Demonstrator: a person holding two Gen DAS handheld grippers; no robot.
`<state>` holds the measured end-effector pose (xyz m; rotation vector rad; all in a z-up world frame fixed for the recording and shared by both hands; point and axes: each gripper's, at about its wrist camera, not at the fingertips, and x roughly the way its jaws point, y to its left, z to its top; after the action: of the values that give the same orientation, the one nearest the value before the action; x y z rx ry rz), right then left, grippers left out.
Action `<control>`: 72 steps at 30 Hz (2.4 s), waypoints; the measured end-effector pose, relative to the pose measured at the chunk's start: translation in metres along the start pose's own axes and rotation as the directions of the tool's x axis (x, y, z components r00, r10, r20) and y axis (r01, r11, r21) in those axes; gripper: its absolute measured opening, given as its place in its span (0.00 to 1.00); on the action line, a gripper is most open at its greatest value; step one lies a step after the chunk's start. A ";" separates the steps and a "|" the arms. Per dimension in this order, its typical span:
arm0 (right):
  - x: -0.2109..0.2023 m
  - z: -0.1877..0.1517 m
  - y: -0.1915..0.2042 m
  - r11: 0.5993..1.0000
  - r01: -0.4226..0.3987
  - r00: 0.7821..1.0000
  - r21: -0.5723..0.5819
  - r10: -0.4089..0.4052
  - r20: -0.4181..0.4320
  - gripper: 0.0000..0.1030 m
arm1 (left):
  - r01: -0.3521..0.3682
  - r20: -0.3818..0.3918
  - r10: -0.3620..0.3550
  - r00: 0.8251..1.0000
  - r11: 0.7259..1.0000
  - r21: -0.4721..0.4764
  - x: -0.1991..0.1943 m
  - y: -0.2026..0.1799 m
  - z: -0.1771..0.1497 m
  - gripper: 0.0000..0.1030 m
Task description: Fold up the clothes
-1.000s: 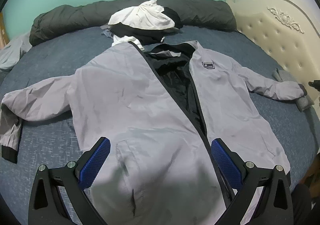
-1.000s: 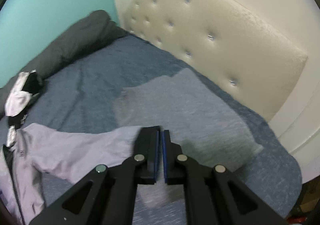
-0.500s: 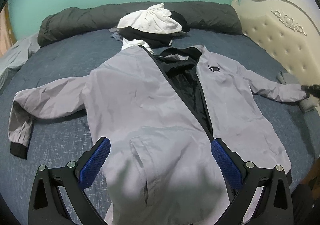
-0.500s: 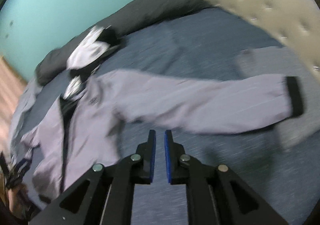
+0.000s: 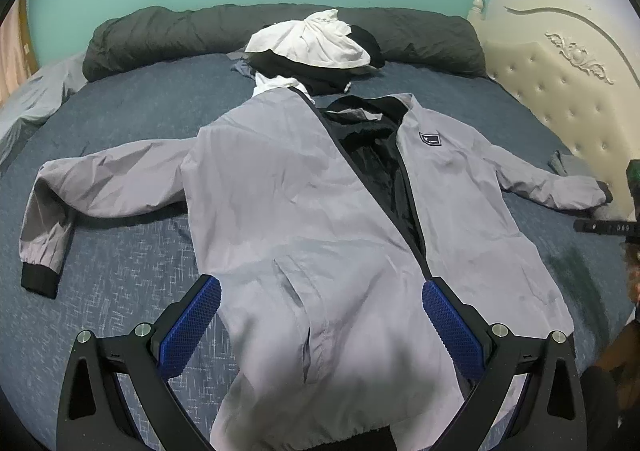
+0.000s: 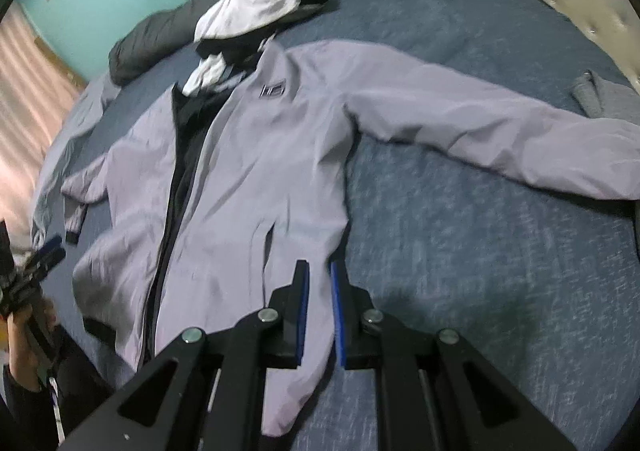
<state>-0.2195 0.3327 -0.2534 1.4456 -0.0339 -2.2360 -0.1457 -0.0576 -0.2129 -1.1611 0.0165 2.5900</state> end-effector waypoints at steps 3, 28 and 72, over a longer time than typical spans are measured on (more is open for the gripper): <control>0.005 -0.009 0.008 1.000 0.001 0.999 -0.021 -0.002 -0.042 0.10 | 0.023 0.007 -0.023 1.000 1.000 0.000 -0.002 0.001 -0.001 1.00; 0.050 -0.058 0.048 0.992 0.021 0.964 -0.123 -0.053 -0.261 0.31 | 0.074 0.018 -0.073 0.997 0.996 -0.045 0.013 0.010 -0.011 1.00; 0.104 -0.064 0.155 0.913 -0.080 0.962 -0.400 -0.035 -0.272 0.06 | 0.055 0.037 -0.053 0.998 0.997 -0.059 0.016 0.034 -0.029 1.00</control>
<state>-0.1406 0.1682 -0.3291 1.4854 0.4773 -1.8566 -0.1440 -0.0896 -0.2482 -1.1204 -0.0990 2.5790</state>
